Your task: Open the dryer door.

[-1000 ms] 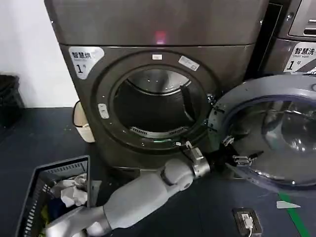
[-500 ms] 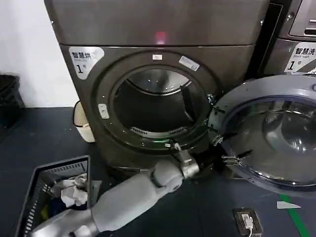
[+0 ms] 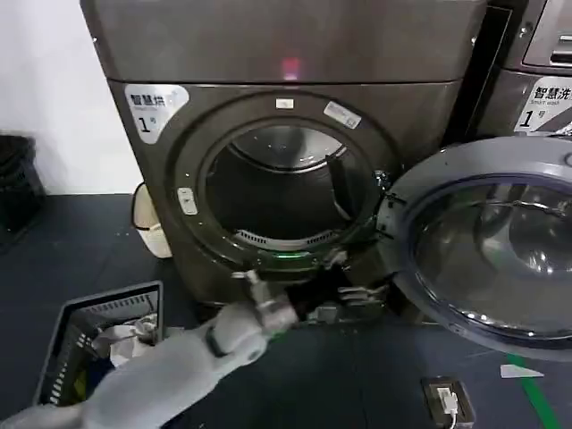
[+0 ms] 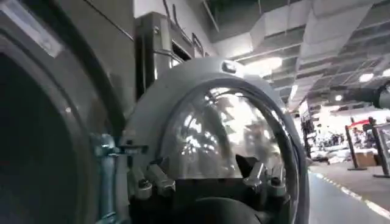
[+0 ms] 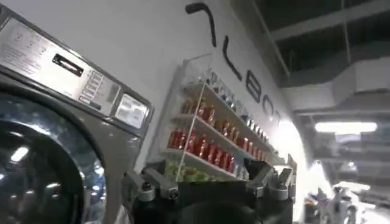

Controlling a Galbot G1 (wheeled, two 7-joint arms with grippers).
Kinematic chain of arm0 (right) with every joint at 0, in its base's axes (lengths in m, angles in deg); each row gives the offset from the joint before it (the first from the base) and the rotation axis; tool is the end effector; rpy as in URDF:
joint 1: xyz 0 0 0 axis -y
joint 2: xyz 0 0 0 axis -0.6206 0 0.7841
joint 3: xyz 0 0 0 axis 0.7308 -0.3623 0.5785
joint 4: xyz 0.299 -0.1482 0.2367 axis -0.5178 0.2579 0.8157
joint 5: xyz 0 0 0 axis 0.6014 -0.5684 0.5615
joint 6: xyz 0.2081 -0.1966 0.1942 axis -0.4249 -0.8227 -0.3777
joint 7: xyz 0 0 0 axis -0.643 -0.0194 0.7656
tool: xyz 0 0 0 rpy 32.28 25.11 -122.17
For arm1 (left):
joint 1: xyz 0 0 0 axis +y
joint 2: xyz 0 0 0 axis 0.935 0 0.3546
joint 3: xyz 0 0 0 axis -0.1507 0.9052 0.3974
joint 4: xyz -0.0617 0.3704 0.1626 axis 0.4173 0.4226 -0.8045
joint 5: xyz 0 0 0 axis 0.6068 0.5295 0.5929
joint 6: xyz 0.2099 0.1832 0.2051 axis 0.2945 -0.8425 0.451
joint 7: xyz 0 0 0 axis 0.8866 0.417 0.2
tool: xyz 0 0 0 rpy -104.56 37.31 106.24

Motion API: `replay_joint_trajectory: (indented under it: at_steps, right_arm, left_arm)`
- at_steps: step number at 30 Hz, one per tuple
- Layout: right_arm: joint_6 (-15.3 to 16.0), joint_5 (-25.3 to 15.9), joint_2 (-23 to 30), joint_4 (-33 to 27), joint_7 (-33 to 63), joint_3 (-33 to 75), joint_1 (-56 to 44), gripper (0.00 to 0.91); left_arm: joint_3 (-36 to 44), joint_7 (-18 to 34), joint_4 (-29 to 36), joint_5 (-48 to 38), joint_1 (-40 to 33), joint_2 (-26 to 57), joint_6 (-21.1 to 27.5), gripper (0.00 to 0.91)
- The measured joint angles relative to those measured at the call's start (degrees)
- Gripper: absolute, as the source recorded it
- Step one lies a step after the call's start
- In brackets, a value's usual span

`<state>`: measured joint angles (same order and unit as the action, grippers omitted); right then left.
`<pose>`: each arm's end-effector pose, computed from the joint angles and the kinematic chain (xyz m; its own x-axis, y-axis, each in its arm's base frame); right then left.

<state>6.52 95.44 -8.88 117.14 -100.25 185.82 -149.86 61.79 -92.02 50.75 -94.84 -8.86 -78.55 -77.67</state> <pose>0.0119 -0.4526 -0.1331 -0.6435 0.6108 -0.4614 0.7579 0.5929 -0.2722 0.3812 -0.0240 -0.2855 -0.4087 0.8741 -0.2626 0.8864 0.4487 0.1138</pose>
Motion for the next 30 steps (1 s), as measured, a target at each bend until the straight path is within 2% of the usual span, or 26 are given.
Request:
replay_joint_trajectory:
  at_steps: [8,16,21,24,30]
  right_arm:
    - [0.3,-5.3,-0.2,2.3,2.2,2.9,1.4,0.907]
    - [1.4,-8.5,-0.1,3.0,5.3,5.5,2.8,0.907]
    - [1.4,-9.3,-0.1,3.1,5.4,6.8,3.3,0.907]
    - [2.5,-9.3,0.6,3.9,6.1,6.6,3.9,0.907]
    - [2.4,-9.6,1.8,4.7,6.4,6.4,4.2,0.907]
  left_arm:
    - [-10.0,-4.0,8.2,-0.2,9.4,16.1,1.6,0.907]
    - [-20.7,-6.3,13.2,-1.1,19.1,32.3,7.0,0.907]
    - [-22.6,-8.1,14.0,-1.4,20.2,40.9,10.1,0.907]
    - [-22.6,-9.7,13.8,1.1,20.5,45.6,12.0,0.907]
    - [-21.2,-11.5,13.5,3.6,20.6,54.9,14.8,0.907]
